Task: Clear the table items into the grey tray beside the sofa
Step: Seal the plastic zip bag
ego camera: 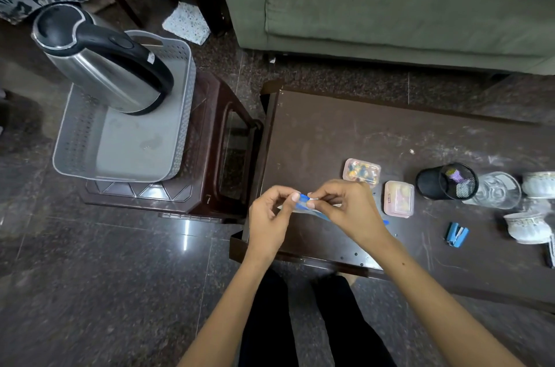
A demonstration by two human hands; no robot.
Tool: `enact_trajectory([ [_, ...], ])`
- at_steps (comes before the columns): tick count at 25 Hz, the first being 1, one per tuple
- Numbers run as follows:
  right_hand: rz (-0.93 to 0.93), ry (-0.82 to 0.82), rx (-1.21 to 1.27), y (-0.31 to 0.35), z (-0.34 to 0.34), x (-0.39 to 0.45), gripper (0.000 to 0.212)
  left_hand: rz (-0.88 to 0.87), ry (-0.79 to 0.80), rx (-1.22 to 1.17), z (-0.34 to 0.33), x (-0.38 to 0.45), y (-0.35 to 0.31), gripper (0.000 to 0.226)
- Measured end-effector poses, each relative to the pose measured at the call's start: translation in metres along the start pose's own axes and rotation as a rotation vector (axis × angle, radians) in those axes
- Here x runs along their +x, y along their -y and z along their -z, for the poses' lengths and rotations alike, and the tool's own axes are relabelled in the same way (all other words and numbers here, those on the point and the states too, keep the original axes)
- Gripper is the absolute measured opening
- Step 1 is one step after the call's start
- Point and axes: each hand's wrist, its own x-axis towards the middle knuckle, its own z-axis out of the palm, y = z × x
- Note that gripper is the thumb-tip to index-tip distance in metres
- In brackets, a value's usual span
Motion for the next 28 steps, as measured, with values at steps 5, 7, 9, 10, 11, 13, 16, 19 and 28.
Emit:
enact_trajectory([
  [5,-0.079,-0.062,-0.123,-0.025,0.027,-0.018,0.011,0.074,-0.103,-0.010,0.019,0.003,0.010,0.010],
  [7,-0.027,-0.056,-0.221,-0.027,0.033,-0.022,0.012,0.024,-0.070,0.105,0.024,0.001,0.009,0.010],
  [9,0.036,-0.042,-0.273,-0.025,0.032,-0.024,0.012,-0.158,-0.019,0.359,0.022,0.000,0.004,0.024],
  [10,0.056,-0.033,-0.291,-0.023,0.030,-0.024,0.012,-0.285,0.027,0.513,0.018,0.002,0.000,0.031],
  [11,0.073,-0.025,-0.308,-0.021,0.027,-0.023,0.012,-0.404,0.084,0.647,0.012,0.003,-0.006,0.034],
  [13,0.094,-0.024,-0.325,-0.019,0.023,-0.021,0.012,-0.556,0.186,0.828,-0.004,0.003,-0.016,0.026],
  [16,0.114,-0.028,-0.327,-0.015,0.020,-0.020,0.013,-0.460,0.292,0.878,-0.016,0.005,-0.025,0.014],
  [19,0.132,-0.020,-0.344,-0.020,0.026,-0.023,0.014,-0.343,0.312,0.815,-0.010,0.011,-0.024,0.014],
  [28,0.169,-0.013,-0.525,-0.021,0.029,-0.028,0.021,-0.213,0.216,0.687,0.004,0.010,-0.013,0.006],
])
